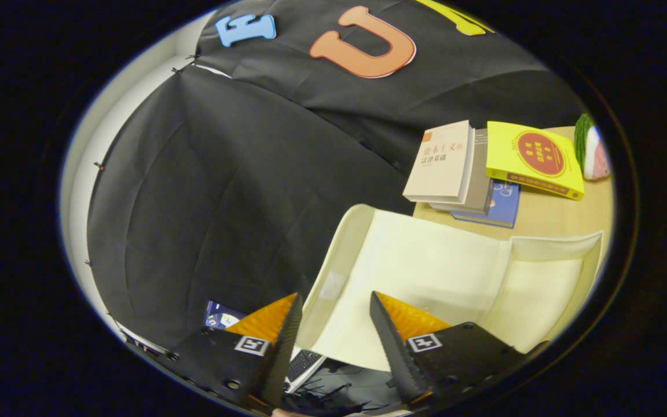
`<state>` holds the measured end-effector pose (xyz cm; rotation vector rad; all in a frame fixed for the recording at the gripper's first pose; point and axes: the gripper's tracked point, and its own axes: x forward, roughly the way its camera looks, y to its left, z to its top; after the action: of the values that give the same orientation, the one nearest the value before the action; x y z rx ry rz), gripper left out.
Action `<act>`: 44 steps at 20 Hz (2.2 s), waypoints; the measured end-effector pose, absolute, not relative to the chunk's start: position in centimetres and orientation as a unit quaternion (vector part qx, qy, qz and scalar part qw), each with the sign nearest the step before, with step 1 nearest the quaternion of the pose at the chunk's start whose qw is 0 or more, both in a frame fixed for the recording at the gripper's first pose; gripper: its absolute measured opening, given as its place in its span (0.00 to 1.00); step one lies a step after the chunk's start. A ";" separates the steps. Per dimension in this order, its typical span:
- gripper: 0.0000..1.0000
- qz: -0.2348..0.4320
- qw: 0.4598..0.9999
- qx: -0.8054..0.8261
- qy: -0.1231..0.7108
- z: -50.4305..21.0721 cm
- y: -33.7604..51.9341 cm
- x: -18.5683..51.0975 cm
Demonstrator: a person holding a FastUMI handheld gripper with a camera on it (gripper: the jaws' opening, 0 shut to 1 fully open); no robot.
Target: Open the storage box then place both shoes into the box .Put the left shoe in first, then the right shoe, with the right side of both shoes facing outward in a uniform manner.
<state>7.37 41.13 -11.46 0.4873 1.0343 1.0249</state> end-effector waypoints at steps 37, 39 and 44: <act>0.50 0.128 0.781 -0.043 0.609 -43.1 -3.8 11.6; 0.36 0.144 0.777 -0.016 0.613 -42.8 -3.0 11.5; 0.00 0.178 0.757 0.102 0.620 -42.8 -2.7 11.4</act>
<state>11.39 -2.71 -42.83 0.2218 1.3510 0.3870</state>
